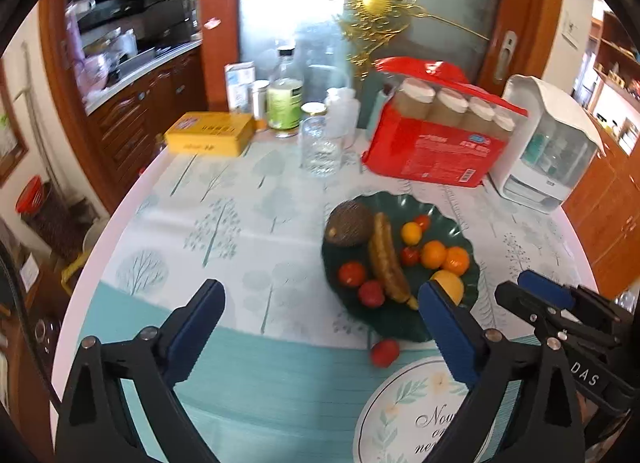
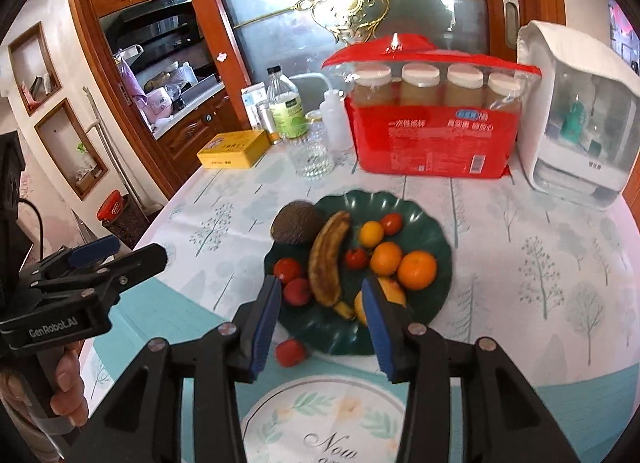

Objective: Organize fruits
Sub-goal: 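Withdraw both tools from the plate toward the red lychee, then grasp the red lychee with the right tool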

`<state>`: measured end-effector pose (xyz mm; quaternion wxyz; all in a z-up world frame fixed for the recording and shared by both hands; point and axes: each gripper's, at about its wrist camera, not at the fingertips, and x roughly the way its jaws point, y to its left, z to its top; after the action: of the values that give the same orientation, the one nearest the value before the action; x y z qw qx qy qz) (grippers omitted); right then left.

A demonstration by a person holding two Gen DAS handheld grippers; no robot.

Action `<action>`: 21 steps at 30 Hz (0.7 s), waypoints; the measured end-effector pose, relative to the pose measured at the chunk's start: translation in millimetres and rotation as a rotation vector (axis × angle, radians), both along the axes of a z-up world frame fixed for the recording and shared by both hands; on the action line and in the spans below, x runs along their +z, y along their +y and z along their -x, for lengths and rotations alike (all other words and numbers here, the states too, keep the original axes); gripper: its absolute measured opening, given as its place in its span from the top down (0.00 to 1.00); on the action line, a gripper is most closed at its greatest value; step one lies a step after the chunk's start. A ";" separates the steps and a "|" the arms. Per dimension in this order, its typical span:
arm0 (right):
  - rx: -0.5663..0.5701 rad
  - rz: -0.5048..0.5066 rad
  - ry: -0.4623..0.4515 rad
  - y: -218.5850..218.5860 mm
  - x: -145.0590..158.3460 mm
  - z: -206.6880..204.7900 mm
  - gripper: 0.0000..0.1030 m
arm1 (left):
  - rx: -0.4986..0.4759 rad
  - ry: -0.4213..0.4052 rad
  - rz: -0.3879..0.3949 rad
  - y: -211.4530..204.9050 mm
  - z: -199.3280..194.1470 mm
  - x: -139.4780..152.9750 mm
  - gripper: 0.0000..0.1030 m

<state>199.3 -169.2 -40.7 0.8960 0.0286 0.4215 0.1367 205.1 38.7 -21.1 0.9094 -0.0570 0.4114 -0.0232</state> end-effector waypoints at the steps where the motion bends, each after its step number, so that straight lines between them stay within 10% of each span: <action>1: 0.002 0.003 0.007 3.2 -5.0 3.7 0.58 | 0.006 0.004 -0.001 2.5 2.7 -3.9 0.06; 21: -0.008 -0.001 0.185 45.9 -119.5 15.3 0.58 | 0.107 0.133 -0.077 29.0 20.1 -116.4 0.06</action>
<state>184.0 -123.3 -160.3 0.8538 0.0435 0.5023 0.1300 185.0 67.7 -137.5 0.8815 -0.0453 0.4678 0.0452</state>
